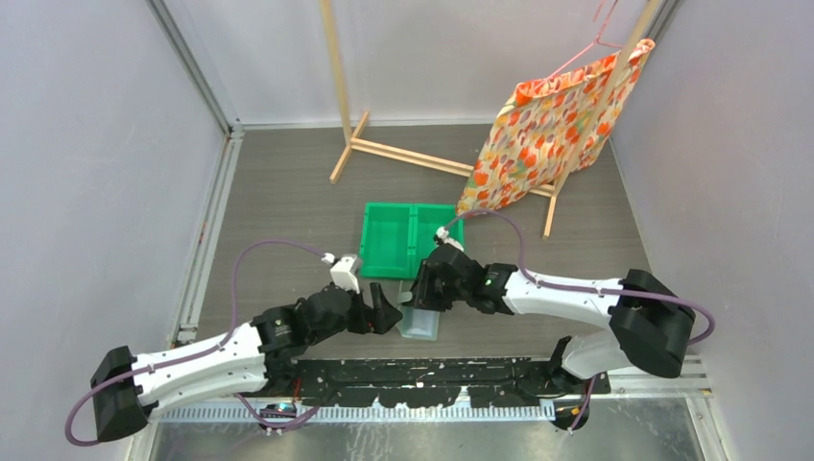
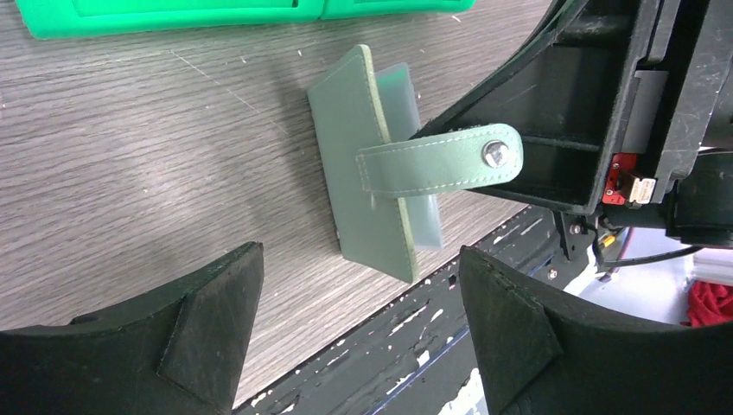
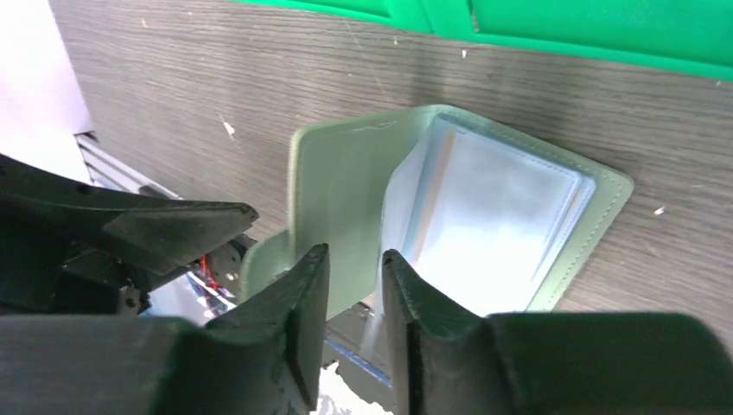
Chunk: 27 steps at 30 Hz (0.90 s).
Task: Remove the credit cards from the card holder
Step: Open the card holder at the center of the board.
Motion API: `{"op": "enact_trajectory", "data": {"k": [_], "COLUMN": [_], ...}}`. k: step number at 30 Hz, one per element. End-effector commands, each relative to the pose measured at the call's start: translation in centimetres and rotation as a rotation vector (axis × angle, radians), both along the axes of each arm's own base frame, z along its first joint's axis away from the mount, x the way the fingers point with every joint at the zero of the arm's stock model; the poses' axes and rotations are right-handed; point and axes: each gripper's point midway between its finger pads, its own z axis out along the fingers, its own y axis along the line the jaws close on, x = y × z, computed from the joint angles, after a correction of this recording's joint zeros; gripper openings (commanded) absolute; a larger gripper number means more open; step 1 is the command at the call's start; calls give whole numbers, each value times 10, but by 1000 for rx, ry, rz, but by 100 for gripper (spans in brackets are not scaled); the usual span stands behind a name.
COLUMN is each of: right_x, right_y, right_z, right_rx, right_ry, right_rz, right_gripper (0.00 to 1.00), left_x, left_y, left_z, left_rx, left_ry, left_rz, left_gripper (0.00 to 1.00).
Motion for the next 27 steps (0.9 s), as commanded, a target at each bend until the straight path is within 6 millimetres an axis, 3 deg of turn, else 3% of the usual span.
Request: {"op": "enact_trajectory", "data": {"k": [1, 9, 19, 27], "right_x": [6, 7, 7, 8], "right_y": [8, 30, 46, 50], "right_z": [17, 0, 0, -13], "right_rx": [43, 65, 73, 47], "right_ry": [-56, -18, -4, 23], "right_rz": [3, 37, 55, 42], "right_gripper": [26, 1, 2, 4], "left_x": [5, 0, 6, 15], "left_y": [-1, -1, -21, -35], "left_z": [9, -1, -10, -18], "left_rx": [-87, -57, 6, 82], "left_ry": [-34, -8, 10, 12], "left_rz": [30, 8, -30, -49], "left_gripper": [84, 83, 80, 78]}}
